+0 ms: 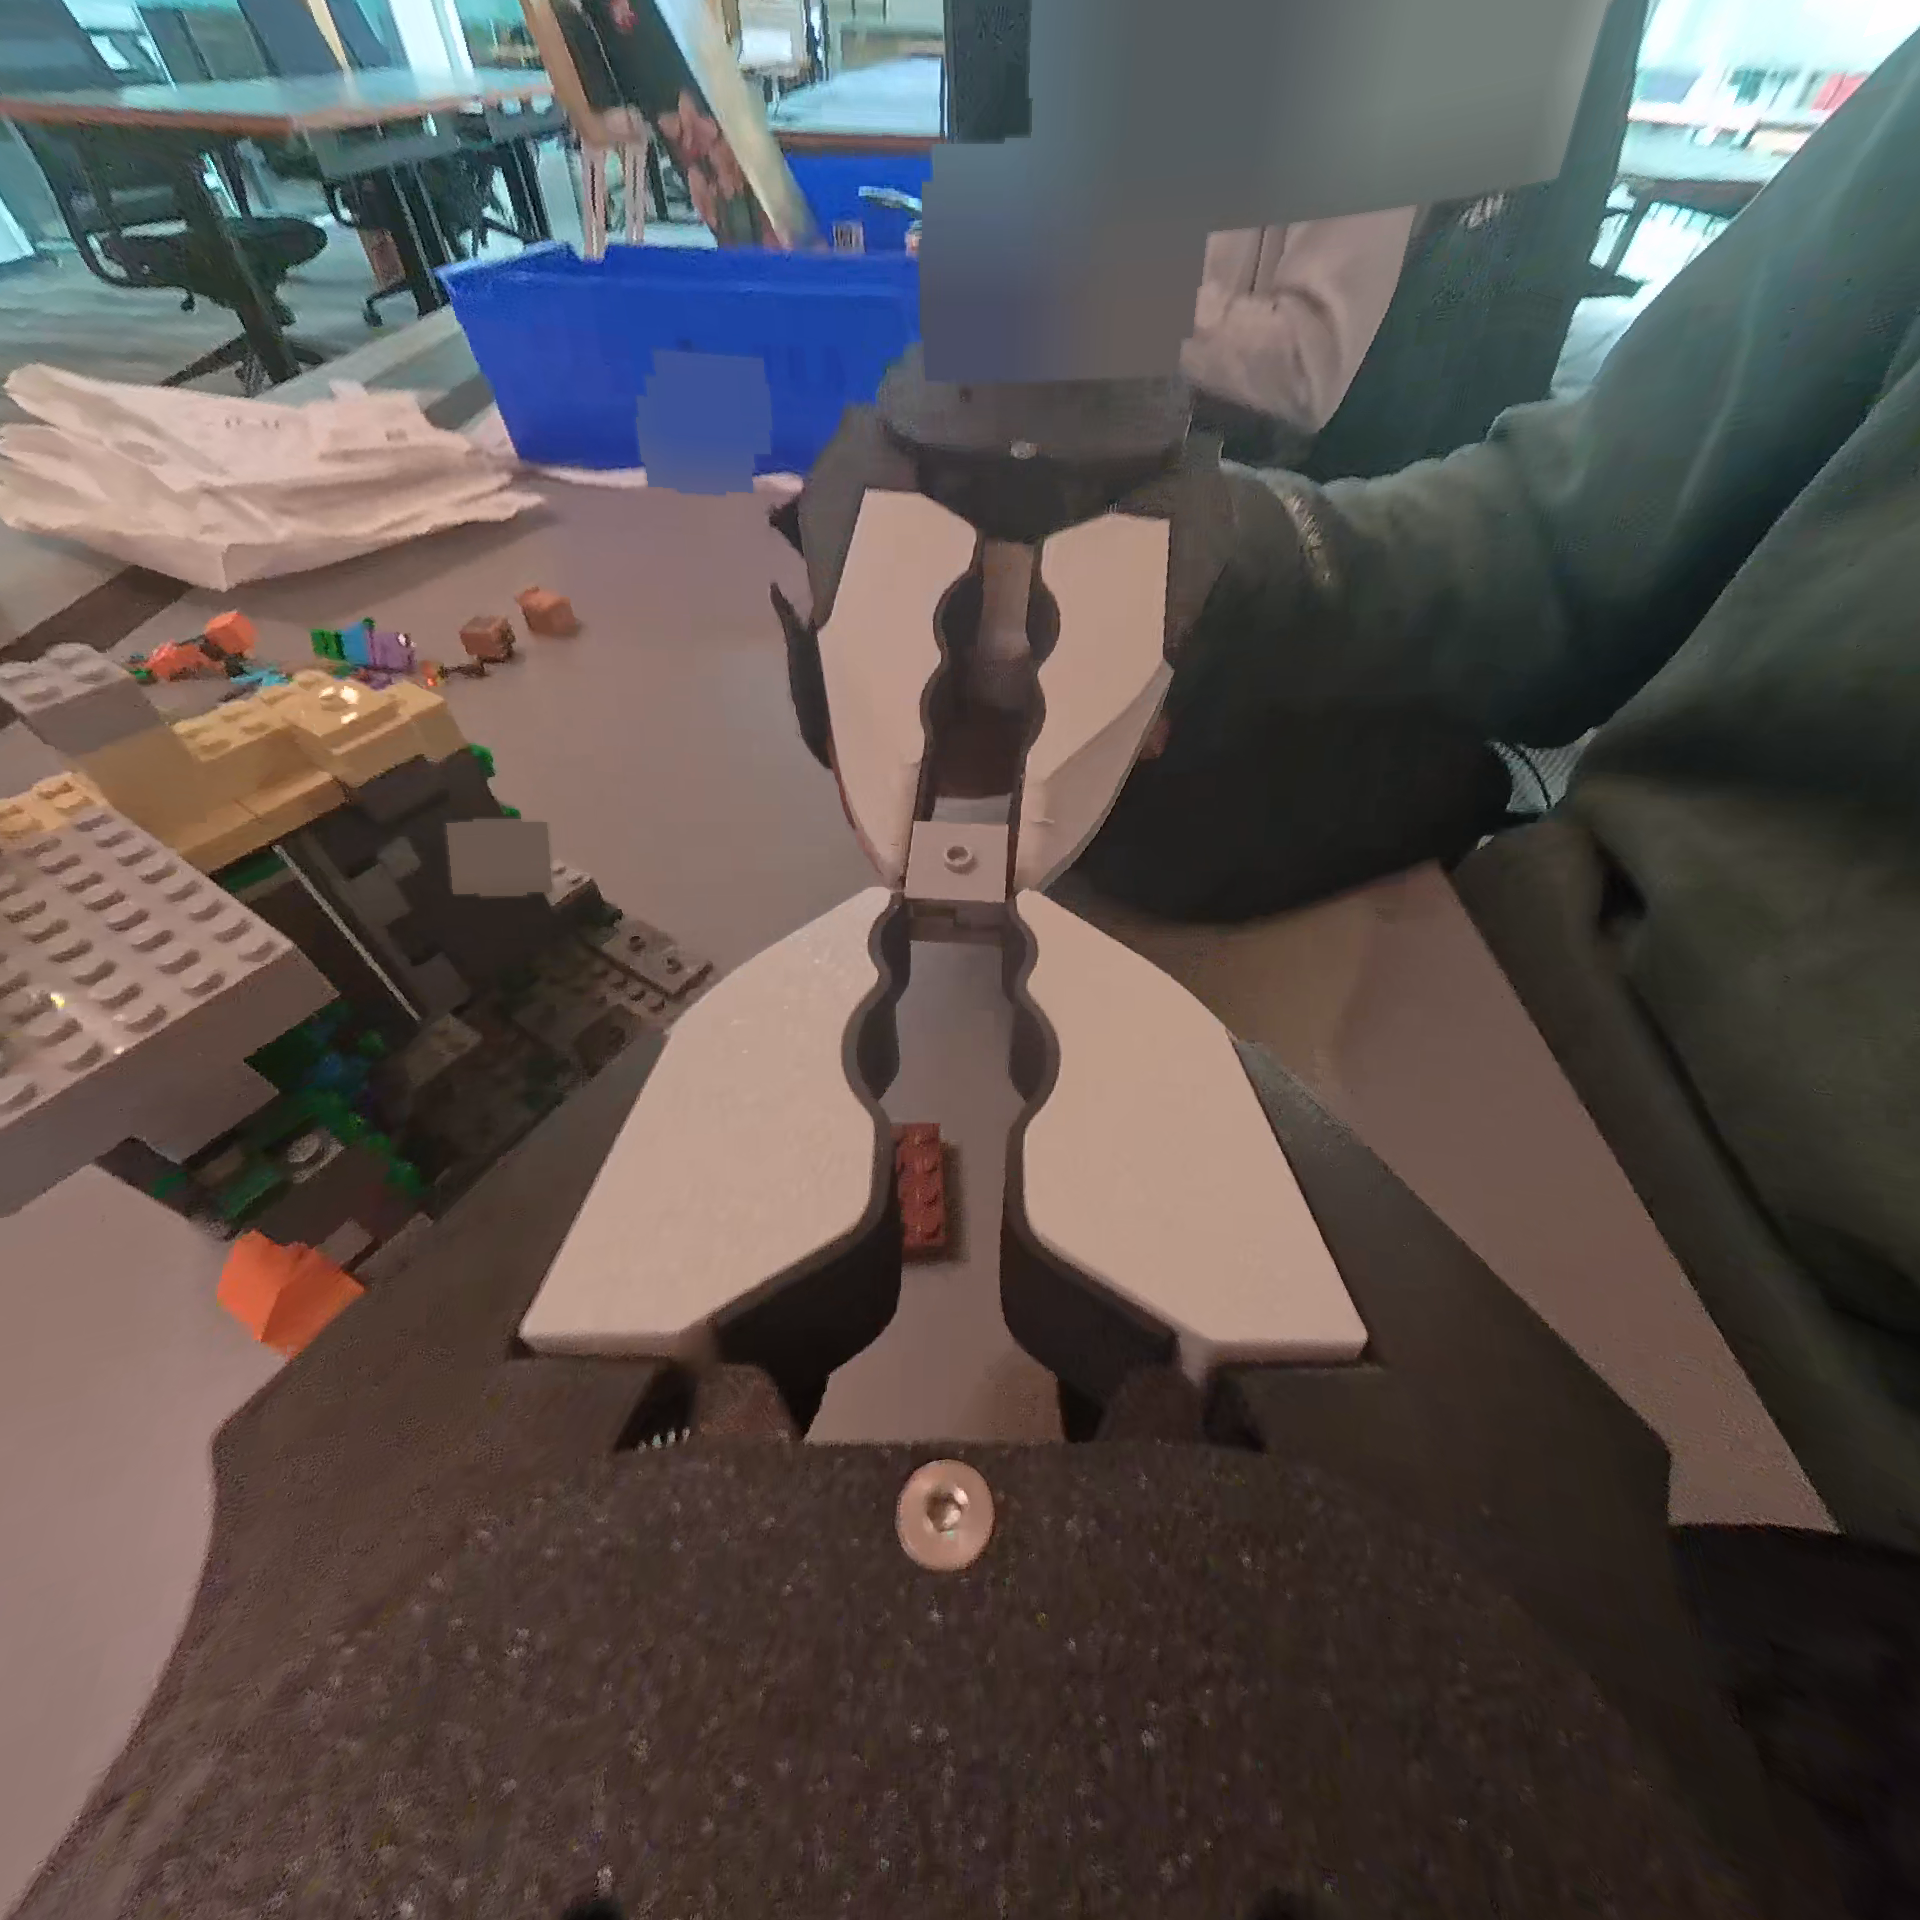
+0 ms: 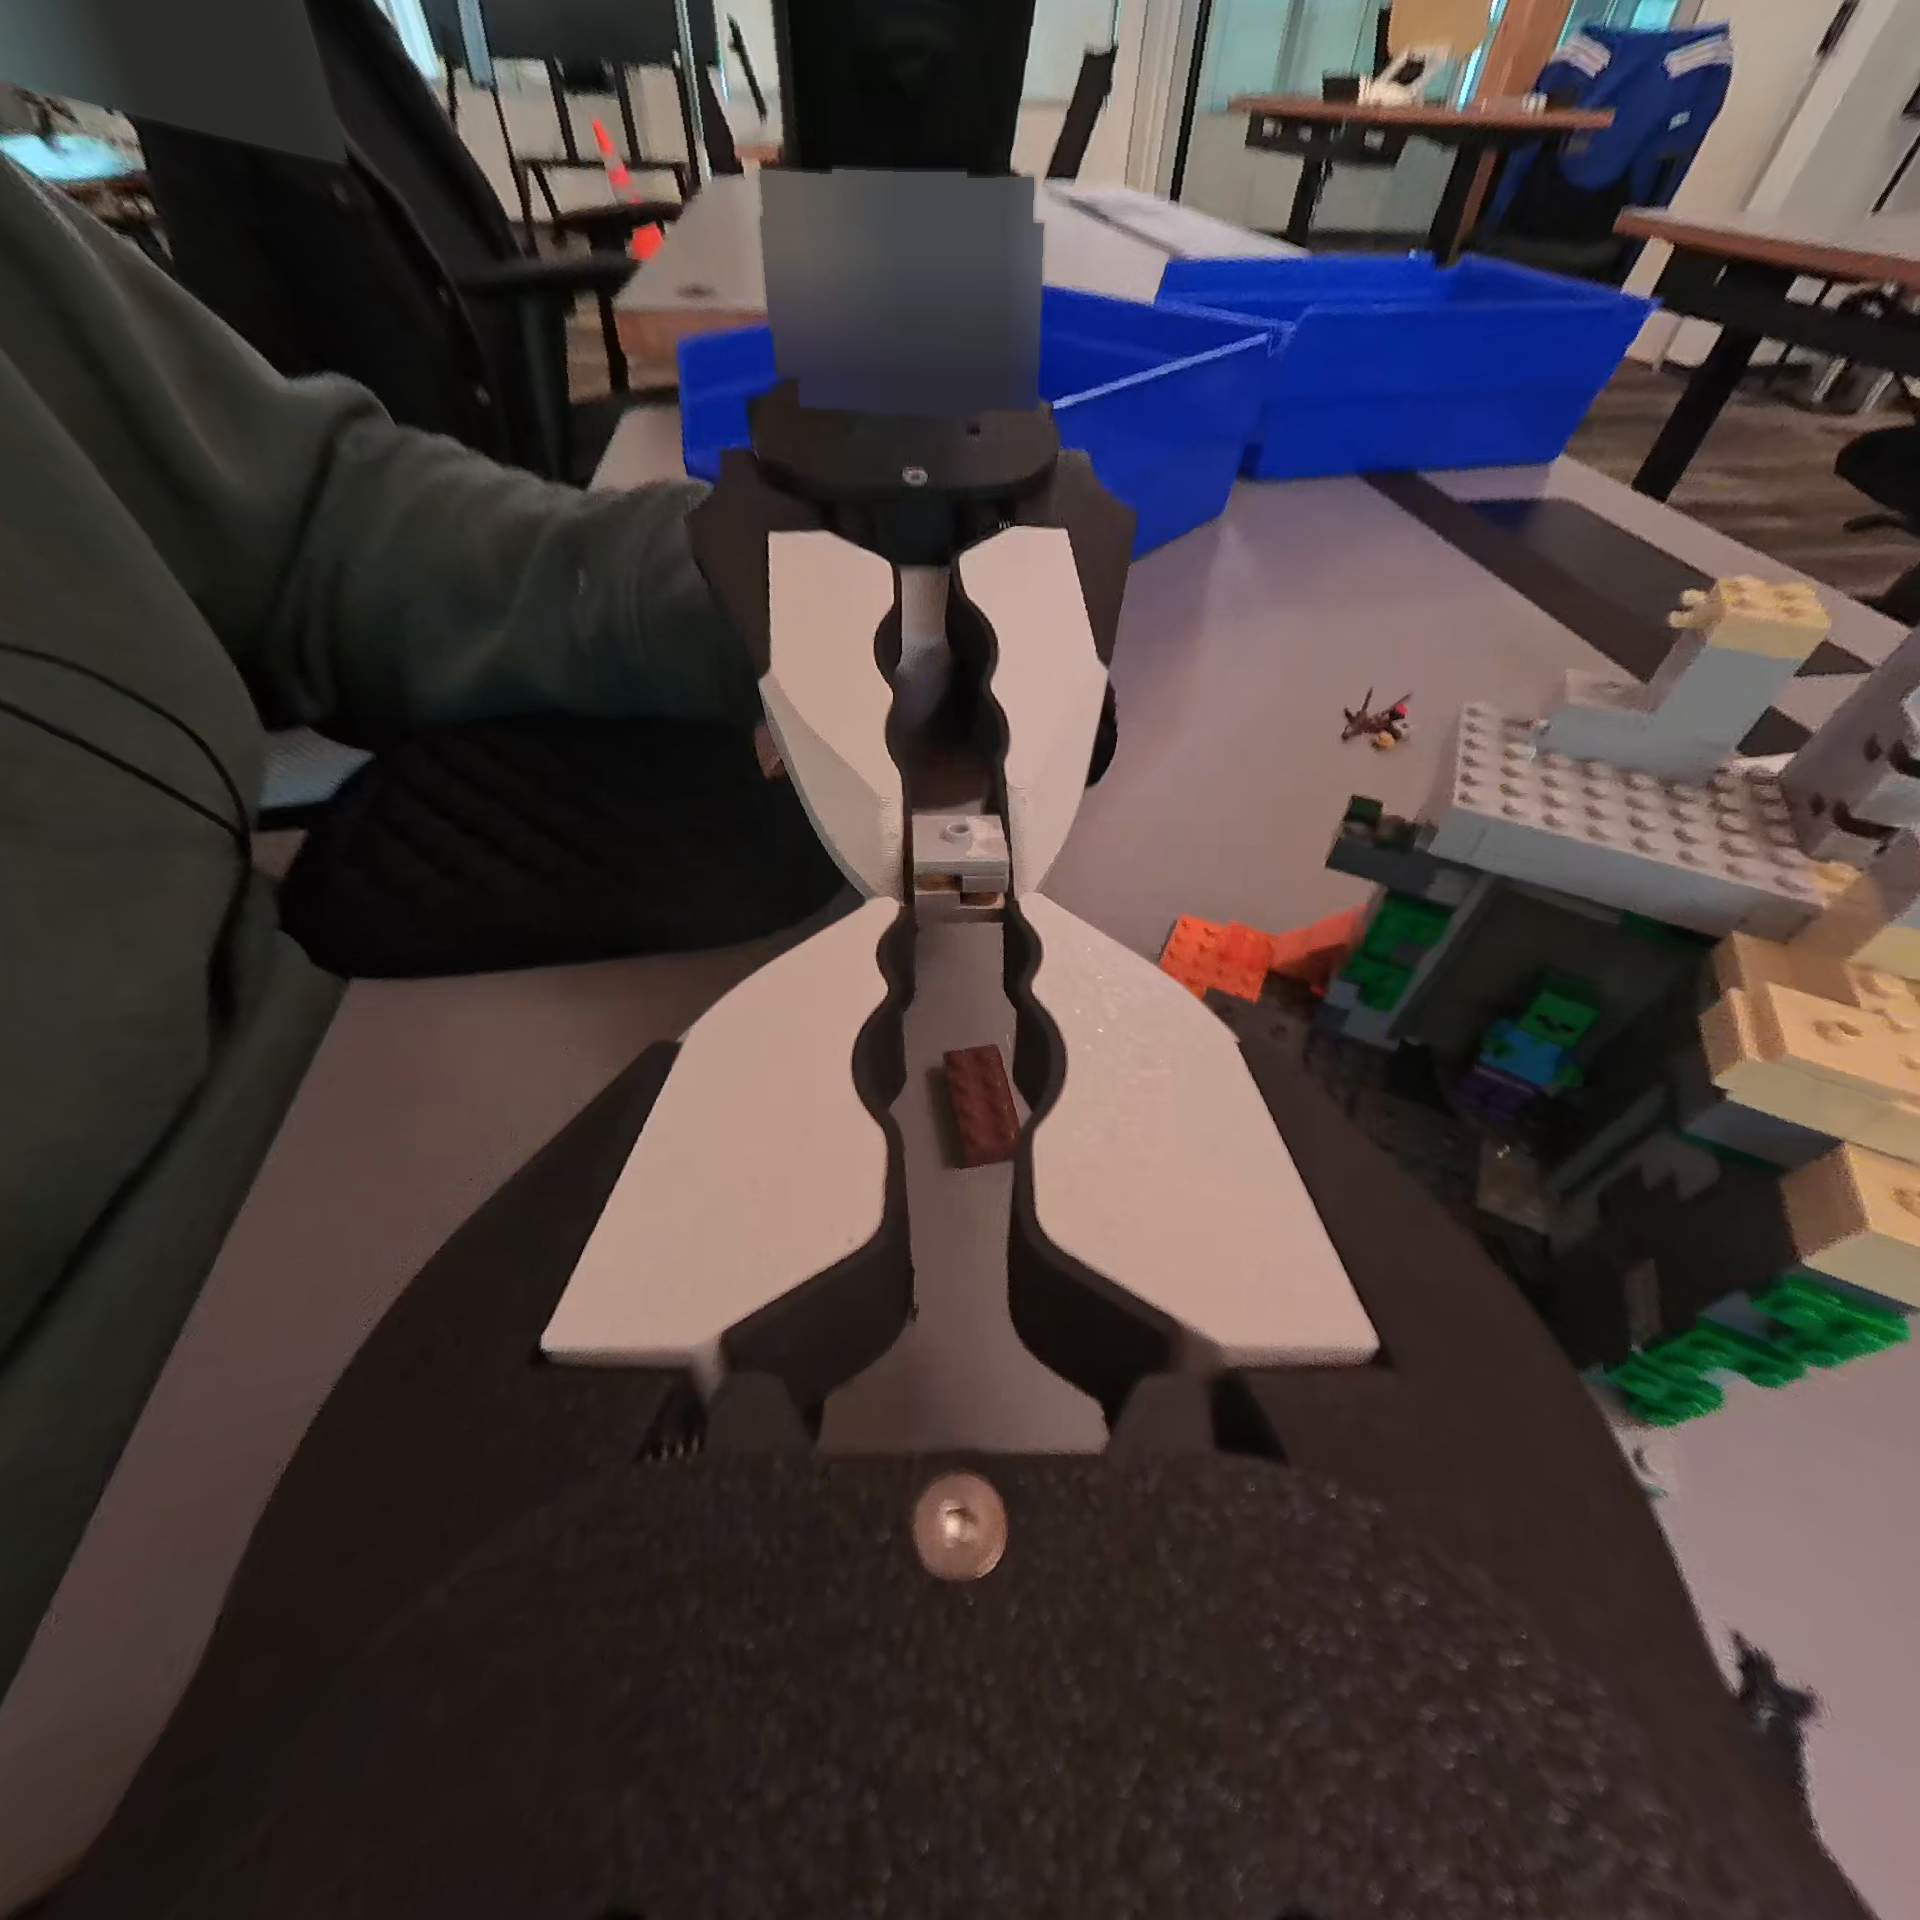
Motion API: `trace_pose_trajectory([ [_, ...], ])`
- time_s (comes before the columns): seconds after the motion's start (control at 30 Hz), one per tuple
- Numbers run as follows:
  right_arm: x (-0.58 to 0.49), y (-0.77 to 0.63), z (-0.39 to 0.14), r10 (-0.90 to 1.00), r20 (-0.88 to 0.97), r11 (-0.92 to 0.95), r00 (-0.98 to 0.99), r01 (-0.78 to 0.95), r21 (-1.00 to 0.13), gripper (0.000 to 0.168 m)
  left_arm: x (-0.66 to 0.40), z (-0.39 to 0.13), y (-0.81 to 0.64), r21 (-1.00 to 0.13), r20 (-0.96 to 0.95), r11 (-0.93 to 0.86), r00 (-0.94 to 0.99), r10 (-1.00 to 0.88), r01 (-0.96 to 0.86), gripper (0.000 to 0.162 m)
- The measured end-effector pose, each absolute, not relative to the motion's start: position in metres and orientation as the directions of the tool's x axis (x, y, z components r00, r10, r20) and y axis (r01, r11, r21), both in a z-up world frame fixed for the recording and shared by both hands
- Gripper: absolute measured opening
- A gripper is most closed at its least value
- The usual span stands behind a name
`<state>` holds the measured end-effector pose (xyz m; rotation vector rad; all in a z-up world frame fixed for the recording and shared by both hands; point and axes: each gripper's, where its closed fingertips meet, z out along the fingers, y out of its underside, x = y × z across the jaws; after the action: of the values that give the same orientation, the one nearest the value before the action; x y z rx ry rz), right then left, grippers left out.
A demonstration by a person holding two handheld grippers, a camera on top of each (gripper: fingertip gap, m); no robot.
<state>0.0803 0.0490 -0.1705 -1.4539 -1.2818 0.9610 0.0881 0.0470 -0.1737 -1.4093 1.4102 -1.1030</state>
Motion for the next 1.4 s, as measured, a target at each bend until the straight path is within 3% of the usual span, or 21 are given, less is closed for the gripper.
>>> trace_pose_trajectory([
  [0.23,0.078,0.05,-0.179,0.987,0.049,-0.003,0.156,0.314,-0.949,0.021,0.088,-0.2,0.049,-0.908,-0.037,0.036,-0.006,-0.999,-0.417,0.017],
  [0.43,0.078,0.051,-0.187,0.986,0.042,-0.018,0.161,0.353,-0.936,0.016,0.09,-0.201,0.05,-0.908,-0.061,0.055,0.001,-0.998,-0.414,0.017],
  [0.77,0.078,0.052,-0.163,0.982,-0.122,-0.147,0.145,0.17,-0.975,0.016,0.093,-0.175,0.051,-0.966,0.004,-0.01,0.02,-1.0,-0.258,0.017],
  [1.33,0.081,0.046,-0.164,0.823,-0.568,-0.562,-0.017,0.122,-0.818,0.009,0.093,-0.181,0.045,-0.93,-0.185,0.175,0.001,-0.983,-0.322,0.017],
  [1.4,0.081,0.046,-0.162,0.837,-0.548,-0.542,-0.017,0.115,-0.832,0.009,0.093,-0.18,0.044,-0.934,-0.177,0.169,-0.002,-0.984,-0.314,0.017],
])
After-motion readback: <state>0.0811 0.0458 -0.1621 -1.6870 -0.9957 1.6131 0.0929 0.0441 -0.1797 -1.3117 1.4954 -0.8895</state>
